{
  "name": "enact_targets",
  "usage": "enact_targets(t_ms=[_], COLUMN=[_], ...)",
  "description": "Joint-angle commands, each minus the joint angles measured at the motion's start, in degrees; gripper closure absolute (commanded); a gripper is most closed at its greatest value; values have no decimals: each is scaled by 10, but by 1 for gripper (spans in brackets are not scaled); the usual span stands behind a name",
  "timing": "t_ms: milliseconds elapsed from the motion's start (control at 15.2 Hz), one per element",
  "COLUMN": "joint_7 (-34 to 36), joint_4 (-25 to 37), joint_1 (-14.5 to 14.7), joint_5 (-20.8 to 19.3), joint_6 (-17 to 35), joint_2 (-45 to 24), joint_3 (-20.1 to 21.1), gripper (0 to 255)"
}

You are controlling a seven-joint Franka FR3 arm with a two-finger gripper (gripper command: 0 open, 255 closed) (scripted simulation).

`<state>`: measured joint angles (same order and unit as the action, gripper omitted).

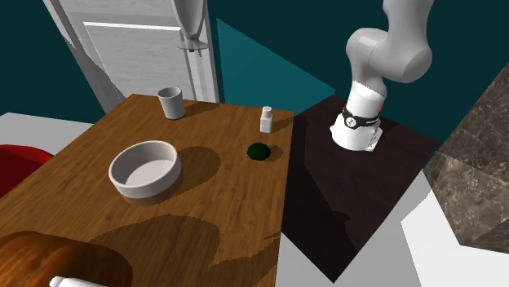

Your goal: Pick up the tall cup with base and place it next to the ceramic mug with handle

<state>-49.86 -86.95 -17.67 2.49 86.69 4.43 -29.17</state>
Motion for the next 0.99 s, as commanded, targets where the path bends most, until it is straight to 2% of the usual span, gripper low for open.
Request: enact_targets(t_ms=[0, 924], joint_7=[-1, 4], joint_4=[-22, -164], joint_1=[0, 0], joint_5=[-3, -18], joint_6=[18, 131], joint_2=[6, 38], joint_3=[1, 6], gripper=[255, 255])
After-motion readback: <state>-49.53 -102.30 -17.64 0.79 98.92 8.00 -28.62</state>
